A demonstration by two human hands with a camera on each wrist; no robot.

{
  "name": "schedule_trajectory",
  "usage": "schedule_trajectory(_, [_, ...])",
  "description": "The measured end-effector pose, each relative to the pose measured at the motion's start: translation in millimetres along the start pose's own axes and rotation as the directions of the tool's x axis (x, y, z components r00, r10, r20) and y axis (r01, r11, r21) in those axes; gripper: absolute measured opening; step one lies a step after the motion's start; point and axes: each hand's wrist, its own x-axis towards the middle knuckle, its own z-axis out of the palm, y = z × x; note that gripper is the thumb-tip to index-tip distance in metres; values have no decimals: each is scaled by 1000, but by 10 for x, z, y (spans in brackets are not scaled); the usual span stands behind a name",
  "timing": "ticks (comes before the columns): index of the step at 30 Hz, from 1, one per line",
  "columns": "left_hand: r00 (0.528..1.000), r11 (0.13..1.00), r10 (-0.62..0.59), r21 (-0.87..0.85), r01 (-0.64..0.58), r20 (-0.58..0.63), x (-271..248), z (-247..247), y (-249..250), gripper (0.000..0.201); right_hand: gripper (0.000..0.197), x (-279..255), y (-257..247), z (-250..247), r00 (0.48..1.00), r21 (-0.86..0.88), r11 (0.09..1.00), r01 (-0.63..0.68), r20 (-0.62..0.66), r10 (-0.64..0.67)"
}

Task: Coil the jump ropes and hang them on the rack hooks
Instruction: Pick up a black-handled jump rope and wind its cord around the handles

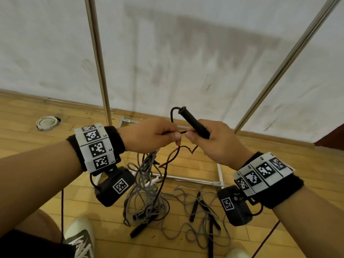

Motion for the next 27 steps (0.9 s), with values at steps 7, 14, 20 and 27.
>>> schedule_trajectory(7, [979, 985, -156, 90, 145, 129, -48, 191, -221, 31, 19, 86, -189, -154, 964, -16, 995, 98, -248, -98])
schedule_trajectory(14, [921, 927, -351, 197, 318, 166, -110, 256, -608, 33, 14, 123, -73, -553, 884, 173, 985, 19, -462, 65])
schedule_trajectory(20, [960, 962, -272, 42, 270, 72, -37, 178, -501, 37, 18, 54, 164, -480, 947, -59, 986, -156, -294, 132])
schedule_trajectory(27, [997, 997, -68, 29, 69, -36, 15, 33, -34, 35, 20, -42, -6, -153, 990, 77, 988, -131, -36, 134])
